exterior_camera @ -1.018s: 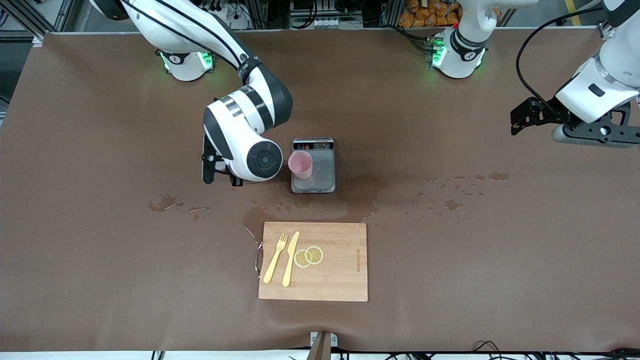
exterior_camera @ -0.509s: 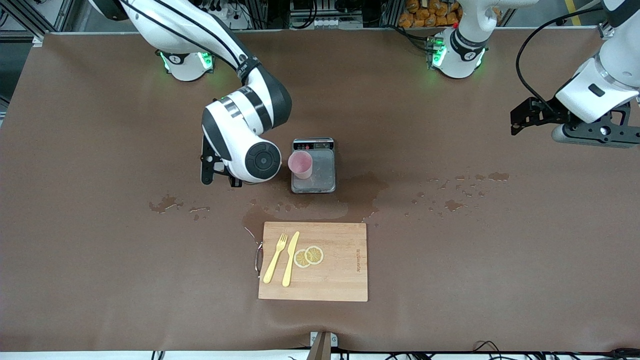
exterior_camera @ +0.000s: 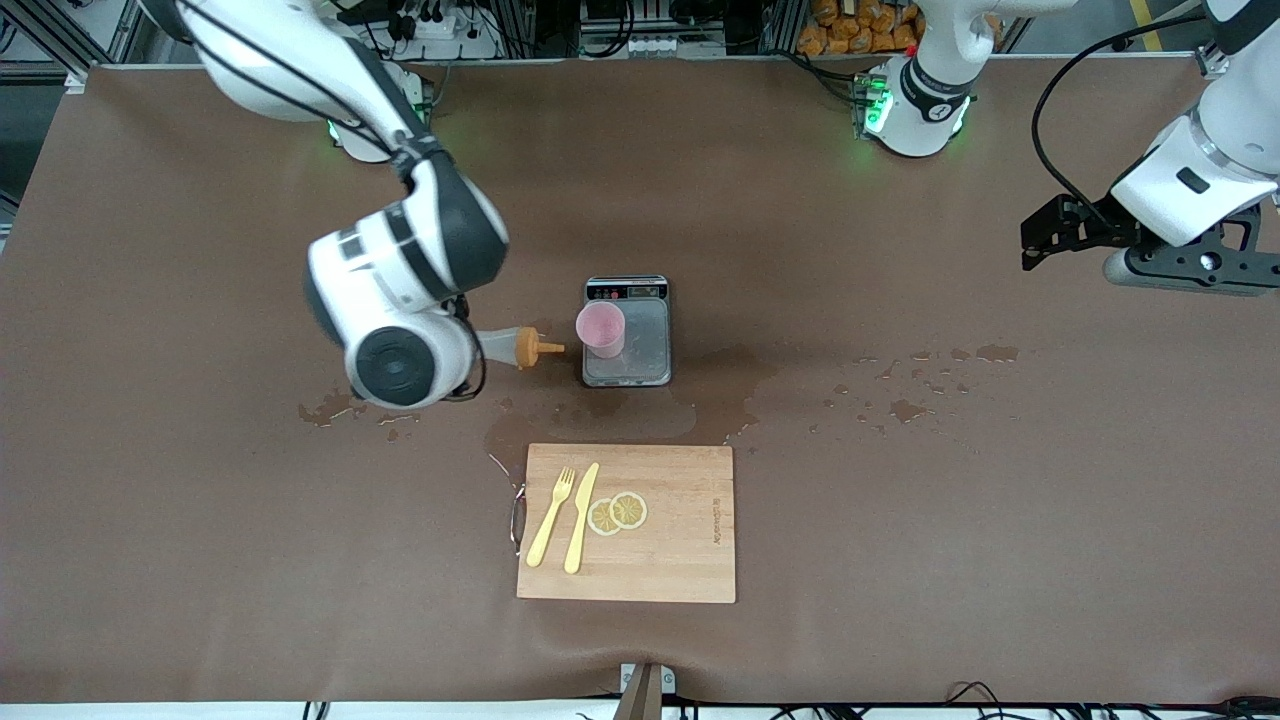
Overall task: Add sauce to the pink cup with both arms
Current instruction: 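Carry the bottle back beside the table edge with the right gripper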
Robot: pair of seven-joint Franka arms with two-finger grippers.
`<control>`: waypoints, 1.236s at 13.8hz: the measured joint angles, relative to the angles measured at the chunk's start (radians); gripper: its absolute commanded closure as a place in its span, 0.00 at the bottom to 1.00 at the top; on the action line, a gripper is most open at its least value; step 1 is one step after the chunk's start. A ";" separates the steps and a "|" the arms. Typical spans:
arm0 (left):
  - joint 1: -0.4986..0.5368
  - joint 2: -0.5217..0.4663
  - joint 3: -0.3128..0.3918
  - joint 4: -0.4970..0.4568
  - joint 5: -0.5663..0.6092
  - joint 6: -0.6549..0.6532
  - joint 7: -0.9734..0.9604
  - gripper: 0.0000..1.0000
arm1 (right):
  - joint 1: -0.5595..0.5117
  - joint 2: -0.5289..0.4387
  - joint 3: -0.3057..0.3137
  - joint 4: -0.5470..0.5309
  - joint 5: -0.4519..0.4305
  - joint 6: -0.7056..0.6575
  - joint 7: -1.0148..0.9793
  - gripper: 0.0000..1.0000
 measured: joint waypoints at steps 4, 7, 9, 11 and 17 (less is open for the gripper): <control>0.000 0.001 0.000 0.000 0.000 0.000 0.000 0.00 | -0.133 -0.056 -0.003 0.009 0.169 -0.001 -0.166 1.00; 0.000 0.007 0.001 0.000 0.000 0.000 0.000 0.00 | -0.296 -0.083 -0.008 0.009 0.364 -0.036 -0.329 1.00; 0.000 0.009 0.001 0.000 0.000 0.000 0.000 0.00 | -0.407 -0.083 -0.010 0.001 0.463 -0.068 -0.415 1.00; 0.000 0.010 0.001 0.000 0.000 0.000 0.000 0.00 | -0.496 -0.080 -0.010 -0.016 0.552 -0.098 -0.477 1.00; 0.001 0.010 0.001 0.000 0.000 0.000 0.000 0.00 | -0.695 -0.015 -0.011 -0.085 0.695 -0.192 -0.722 1.00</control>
